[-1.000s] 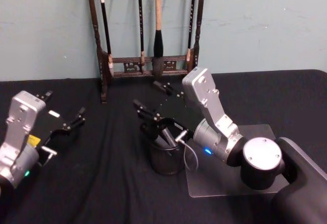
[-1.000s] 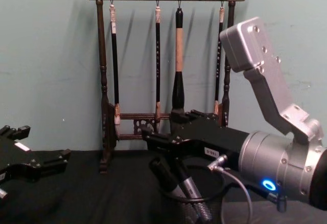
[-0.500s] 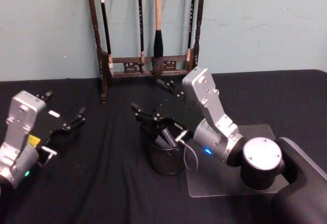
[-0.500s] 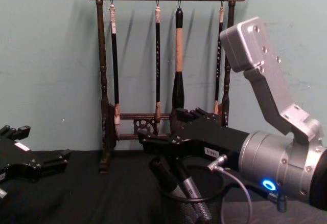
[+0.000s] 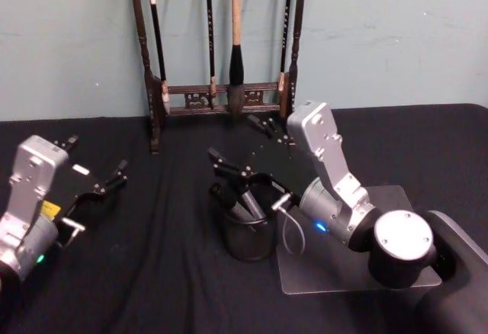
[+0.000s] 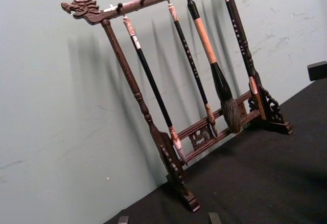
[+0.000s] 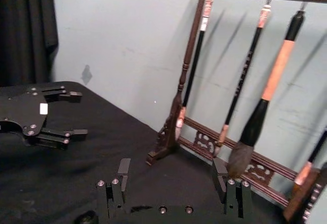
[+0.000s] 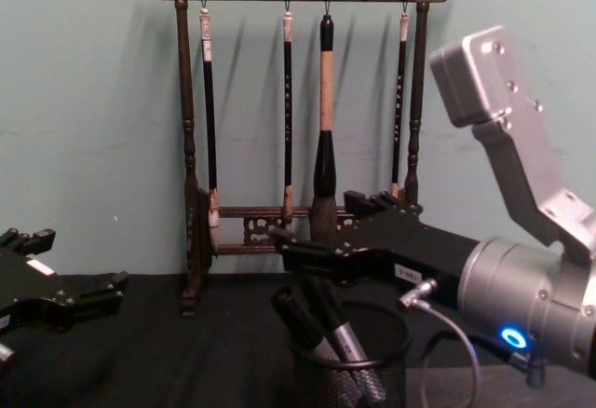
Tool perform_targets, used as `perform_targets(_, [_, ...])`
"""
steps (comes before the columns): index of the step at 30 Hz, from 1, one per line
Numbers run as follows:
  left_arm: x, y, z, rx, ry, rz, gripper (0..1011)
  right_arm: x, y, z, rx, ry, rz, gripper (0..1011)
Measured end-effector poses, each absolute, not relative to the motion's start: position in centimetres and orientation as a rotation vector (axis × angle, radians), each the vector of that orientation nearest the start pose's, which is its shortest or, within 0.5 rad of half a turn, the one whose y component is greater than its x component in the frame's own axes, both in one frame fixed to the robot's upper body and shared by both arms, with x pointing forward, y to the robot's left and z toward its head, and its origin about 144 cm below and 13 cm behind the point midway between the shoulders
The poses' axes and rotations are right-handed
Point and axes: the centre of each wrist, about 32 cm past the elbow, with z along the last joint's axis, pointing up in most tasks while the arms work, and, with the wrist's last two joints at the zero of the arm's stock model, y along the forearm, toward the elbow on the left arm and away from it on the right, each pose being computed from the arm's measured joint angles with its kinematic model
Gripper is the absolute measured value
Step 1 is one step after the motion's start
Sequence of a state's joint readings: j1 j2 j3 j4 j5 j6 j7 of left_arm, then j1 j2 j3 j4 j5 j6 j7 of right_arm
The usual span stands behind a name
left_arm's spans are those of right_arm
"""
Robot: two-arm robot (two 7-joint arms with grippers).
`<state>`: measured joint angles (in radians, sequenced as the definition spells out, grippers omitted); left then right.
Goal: Pick up the water-based marker from the table and place it into the pen holder.
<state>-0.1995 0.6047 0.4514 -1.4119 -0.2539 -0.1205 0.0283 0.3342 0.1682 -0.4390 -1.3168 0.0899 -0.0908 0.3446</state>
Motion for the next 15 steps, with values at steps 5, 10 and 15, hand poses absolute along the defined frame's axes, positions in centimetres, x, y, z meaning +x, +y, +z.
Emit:
perform_targets(5, [48.9, 31.0, 114.0, 0.304, -0.285, 1.248, 1009, 52.8, -16.4, 116.2, -0.073, -0.195, -0.885, 1002])
perform_targets(10, [48.9, 31.0, 114.0, 0.304, -0.285, 1.248, 1009, 52.5, -16.9, 116.2, -0.066, -0.179, -0.93, 1002])
perform_targets(15, [48.9, 31.0, 114.0, 0.304, -0.285, 1.248, 1009, 51.8, -17.5, 115.9, -0.06, -0.163, -0.986, 1002])
